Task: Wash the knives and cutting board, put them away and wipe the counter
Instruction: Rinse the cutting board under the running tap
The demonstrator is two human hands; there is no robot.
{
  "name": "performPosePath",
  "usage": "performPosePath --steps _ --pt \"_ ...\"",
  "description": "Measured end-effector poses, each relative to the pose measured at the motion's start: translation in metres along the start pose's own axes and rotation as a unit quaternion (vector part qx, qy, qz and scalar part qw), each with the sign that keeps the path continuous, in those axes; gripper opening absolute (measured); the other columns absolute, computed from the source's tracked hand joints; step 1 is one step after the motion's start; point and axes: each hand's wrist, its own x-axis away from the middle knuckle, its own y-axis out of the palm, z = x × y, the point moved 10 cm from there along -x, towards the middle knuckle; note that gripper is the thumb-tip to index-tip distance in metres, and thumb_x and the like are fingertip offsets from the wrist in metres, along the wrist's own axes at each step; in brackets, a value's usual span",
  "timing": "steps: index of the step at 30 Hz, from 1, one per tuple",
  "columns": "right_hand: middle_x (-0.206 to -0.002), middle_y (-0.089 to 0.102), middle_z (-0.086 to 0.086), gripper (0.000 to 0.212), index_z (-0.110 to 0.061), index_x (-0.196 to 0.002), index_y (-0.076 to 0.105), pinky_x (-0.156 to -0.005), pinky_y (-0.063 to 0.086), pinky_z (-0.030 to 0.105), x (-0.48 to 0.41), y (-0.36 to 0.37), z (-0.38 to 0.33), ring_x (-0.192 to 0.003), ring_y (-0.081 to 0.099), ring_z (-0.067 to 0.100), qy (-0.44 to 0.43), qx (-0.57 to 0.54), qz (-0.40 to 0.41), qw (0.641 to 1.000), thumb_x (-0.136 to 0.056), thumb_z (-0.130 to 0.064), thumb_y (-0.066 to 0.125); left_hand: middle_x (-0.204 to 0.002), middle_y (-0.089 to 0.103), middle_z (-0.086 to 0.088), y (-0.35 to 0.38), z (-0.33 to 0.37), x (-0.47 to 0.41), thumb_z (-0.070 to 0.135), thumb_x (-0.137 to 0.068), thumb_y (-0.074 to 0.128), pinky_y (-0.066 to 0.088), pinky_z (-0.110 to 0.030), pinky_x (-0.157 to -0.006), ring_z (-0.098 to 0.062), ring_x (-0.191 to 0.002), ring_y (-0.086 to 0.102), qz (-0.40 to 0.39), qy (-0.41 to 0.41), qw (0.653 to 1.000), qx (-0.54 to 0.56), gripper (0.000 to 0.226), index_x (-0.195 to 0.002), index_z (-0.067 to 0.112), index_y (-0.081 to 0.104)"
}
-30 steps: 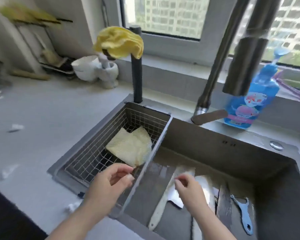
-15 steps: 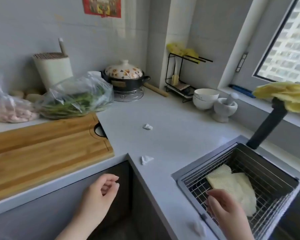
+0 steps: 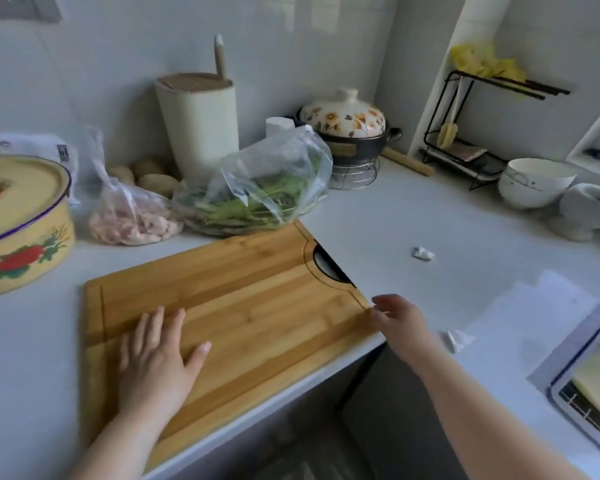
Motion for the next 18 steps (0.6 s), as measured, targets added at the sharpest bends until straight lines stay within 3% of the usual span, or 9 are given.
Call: performPosePath --steps 3,7,10,13,16,18 --pt "-0.129 0.053 0.007 0.038 -0.011 -0.132 0.046 -0.074 0.037 0.023 -0.018 0.013 -0.013 -0.099 0.052 0.021 0.032 0.053 -0.003 0.998 -0.095 -0.02 0.046 -0.156 -0.003 0.002 0.009 -0.003 -0.004 0.055 -0.092 0.017 -0.001 -0.038 -0.116 -0.016 -0.144 -0.005 -0.032 0.015 0.998 -0.047 0.062 -0.146 0.027 0.004" --pt "-0.129 0.052 0.01 0.042 -0.01 -0.133 0.043 -0.084 0.04 0.029 -0.043 0.027 -0.027 -0.114 0.051 0.027 0.07 0.103 0.001 0.992 -0.095 -0.029 0.046 -0.156 -0.01 -0.001 0.014 -0.005 -0.005 0.055 -0.092 0.01 -0.006 -0.041 -0.115 -0.018 -0.143 -0.011 -0.048 0.03 0.995 -0.076 0.063 -0.146 0.026 -0.006" --pt "-0.118 0.058 0.01 0.033 -0.008 -0.122 0.053 -0.077 0.041 0.029 -0.049 0.036 -0.035 -0.102 0.054 0.026 0.062 0.151 0.01 0.987 -0.096 -0.026 0.044 -0.155 -0.012 -0.002 0.016 -0.006 -0.004 0.054 -0.092 0.007 -0.007 -0.042 -0.115 -0.019 -0.143 -0.013 -0.059 0.038 0.994 -0.083 0.063 -0.145 0.024 -0.01" --pt "-0.092 0.058 0.011 0.027 -0.003 -0.102 0.061 -0.07 0.043 0.03 -0.046 0.031 -0.027 -0.084 0.051 0.027 0.078 0.144 0.038 0.986 -0.096 -0.024 0.044 -0.155 -0.013 -0.003 0.015 -0.005 -0.002 0.054 -0.092 0.007 -0.008 -0.043 -0.115 -0.019 -0.143 -0.013 -0.06 0.051 0.993 -0.085 0.064 -0.145 0.024 -0.01" --pt "-0.073 0.05 0.006 0.023 -0.005 -0.084 0.055 -0.05 0.03 0.024 -0.035 0.023 -0.014 -0.074 0.045 0.024 0.101 0.14 0.052 0.984 -0.095 -0.023 0.045 -0.155 -0.014 -0.002 0.016 -0.005 0.0 0.054 -0.092 0.008 -0.008 -0.042 -0.114 -0.018 -0.142 -0.014 -0.057 0.076 0.992 -0.087 0.063 -0.145 0.025 -0.01" --pt "-0.073 0.049 0.007 0.023 -0.005 -0.084 0.056 -0.049 0.028 0.023 -0.025 0.019 -0.004 -0.07 0.044 0.023 0.113 0.141 0.05 0.982 -0.094 -0.023 0.046 -0.155 -0.015 -0.001 0.017 -0.005 0.002 0.053 -0.093 0.009 -0.009 -0.041 -0.115 -0.017 -0.142 -0.015 -0.059 0.093 0.99 -0.083 0.063 -0.145 0.025 -0.01"
